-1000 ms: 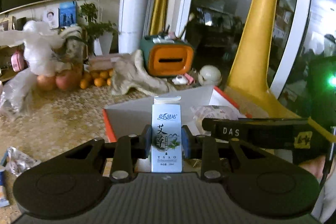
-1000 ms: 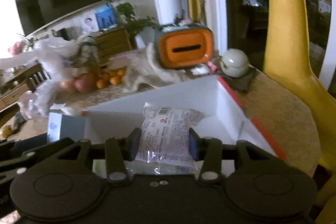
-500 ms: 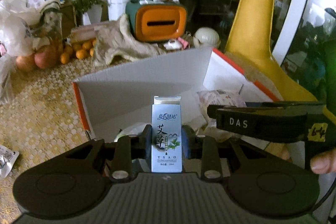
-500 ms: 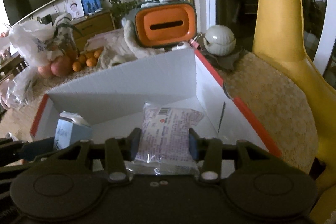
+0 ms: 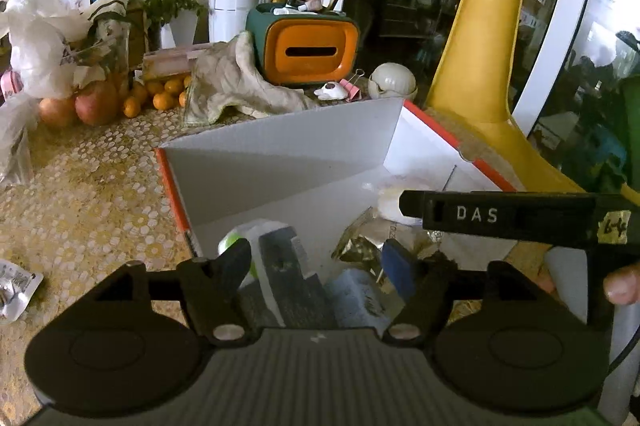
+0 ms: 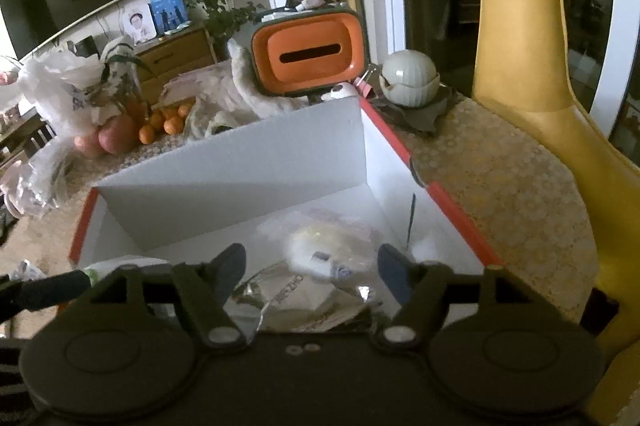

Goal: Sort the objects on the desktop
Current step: 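Carry the milk carton and clear bag into the shoebox and release them, then withdraw both tools from the shoebox toward the table items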

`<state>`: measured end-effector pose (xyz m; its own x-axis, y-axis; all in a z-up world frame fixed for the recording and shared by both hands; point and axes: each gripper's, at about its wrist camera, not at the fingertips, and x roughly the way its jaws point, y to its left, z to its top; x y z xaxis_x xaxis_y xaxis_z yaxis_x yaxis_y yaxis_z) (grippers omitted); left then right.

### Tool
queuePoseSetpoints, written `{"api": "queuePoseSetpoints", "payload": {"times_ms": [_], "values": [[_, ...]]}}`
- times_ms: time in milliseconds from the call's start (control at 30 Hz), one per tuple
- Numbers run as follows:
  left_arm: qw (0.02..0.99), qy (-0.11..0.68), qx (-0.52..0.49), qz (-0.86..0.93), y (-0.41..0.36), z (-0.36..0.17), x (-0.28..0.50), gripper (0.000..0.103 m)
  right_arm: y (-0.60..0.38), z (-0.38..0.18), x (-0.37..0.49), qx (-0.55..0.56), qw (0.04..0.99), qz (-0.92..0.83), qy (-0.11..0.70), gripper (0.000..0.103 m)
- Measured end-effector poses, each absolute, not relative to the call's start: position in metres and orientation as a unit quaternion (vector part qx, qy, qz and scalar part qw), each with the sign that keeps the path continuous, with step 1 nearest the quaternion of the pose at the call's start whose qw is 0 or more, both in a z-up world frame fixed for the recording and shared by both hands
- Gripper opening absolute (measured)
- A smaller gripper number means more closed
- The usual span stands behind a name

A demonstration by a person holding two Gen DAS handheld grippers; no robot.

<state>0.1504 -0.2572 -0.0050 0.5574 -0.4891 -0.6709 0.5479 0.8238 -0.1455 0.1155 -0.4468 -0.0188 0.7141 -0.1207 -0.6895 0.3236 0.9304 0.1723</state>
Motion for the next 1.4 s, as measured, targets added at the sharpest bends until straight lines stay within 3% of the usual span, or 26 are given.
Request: {"api": "queuePoseSetpoints", "payload": {"times_ms": [433,900,967,1100,1400], "values": [[0.899,0.345,0.006,-0.271,-0.208,0.023,0.122,0.072,-0.406,0.020,0.099,0.121,0.930,-0.070,0.340,0.073],[0.940,0.297,-0.027,-0.168,-0.106,0.056,0.089,0.072,-0.323,0.057,0.102,0.086,0.945,0.013,0.315,0.073],[0.943,0.295,-0.031,-0.152,-0.090,0.056,0.088,0.072,-0.308,0.058,0.105,0.082,0.945,0.028,0.316,0.073],[0.951,0.285,-0.035,-0.115,-0.055,0.052,0.083,0.083,-0.276,0.056,0.112,0.071,0.944,0.054,0.319,0.073],[0.956,0.289,-0.028,-0.032,0.004,0.020,0.089,0.084,-0.208,0.037,0.139,0.045,0.937,0.117,0.327,0.073]]}}
